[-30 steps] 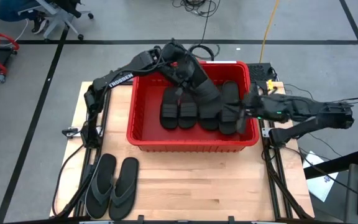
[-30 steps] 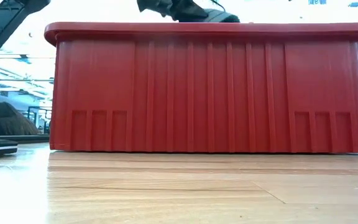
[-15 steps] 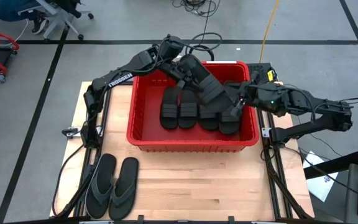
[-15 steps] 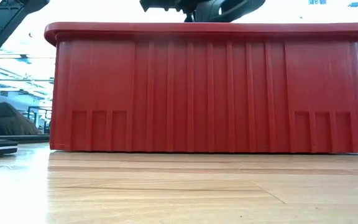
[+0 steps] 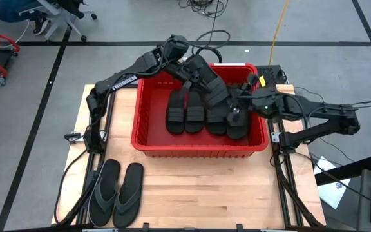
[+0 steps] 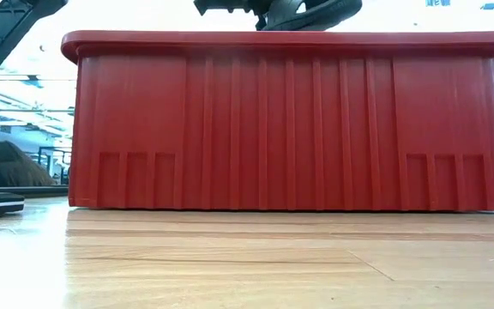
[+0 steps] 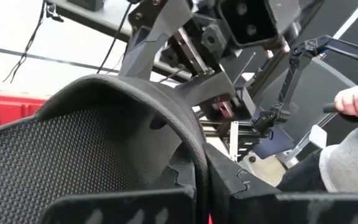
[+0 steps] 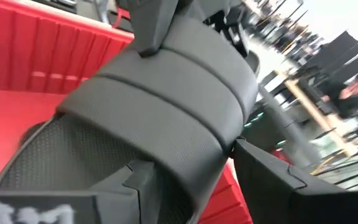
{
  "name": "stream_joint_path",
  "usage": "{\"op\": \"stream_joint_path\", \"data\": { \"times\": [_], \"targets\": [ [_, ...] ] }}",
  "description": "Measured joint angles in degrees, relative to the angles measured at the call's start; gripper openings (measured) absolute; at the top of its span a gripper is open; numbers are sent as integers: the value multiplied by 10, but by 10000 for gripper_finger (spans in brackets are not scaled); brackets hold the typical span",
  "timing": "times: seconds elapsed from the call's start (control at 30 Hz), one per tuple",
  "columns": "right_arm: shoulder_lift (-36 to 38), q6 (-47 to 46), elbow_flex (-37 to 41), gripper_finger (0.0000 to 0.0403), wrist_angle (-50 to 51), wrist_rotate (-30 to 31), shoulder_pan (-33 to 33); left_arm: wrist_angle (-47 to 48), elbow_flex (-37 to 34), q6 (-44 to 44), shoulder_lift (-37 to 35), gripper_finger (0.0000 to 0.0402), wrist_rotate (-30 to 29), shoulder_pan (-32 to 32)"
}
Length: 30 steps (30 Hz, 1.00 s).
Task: Pick and place slides into bin
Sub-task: Put the black slipper into the red bin
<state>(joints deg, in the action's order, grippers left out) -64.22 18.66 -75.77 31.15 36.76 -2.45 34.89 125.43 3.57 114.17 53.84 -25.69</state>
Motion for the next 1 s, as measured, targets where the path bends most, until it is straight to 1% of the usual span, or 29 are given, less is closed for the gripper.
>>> {"op": "stream_joint_path", "data": {
  "times": [0.07,0.17,0.3,0.37,0.4,0.47,0.5,0.63,0.73,0.83,1.0],
  "targets": [
    [-6,25,0,172,-24,7,-4,-1,0,0,-1,5,0,0],
    [-15,37,1,165,-43,6,-14,-2,0,0,-2,3,0,0],
    [-25,29,1,140,-41,-20,-28,2,0,1,-2,5,0,0],
    [-30,15,1,107,-37,-45,-33,1,0,2,-2,3,6,0],
    [-31,7,1,83,-34,-57,-35,1,0,3,-2,3,10,1],
    [-32,-1,1,30,-30,-63,-36,0,0,11,-2,4,12,5],
    [-33,-1,1,17,-29,-62,-36,-1,0,11,-2,6,12,6],
    [-25,-20,1,6,-19,-52,-36,-5,0,10,0,18,0,10],
    [-18,-59,1,5,15,-32,-36,-3,0,22,-4,33,-51,11],
    [-6,-95,1,3,44,-26,-31,-3,-1,21,-16,59,-102,9],
    [18,-133,1,2,97,-18,-12,-2,0,-9,-64,117,-154,2]
  ]
}}
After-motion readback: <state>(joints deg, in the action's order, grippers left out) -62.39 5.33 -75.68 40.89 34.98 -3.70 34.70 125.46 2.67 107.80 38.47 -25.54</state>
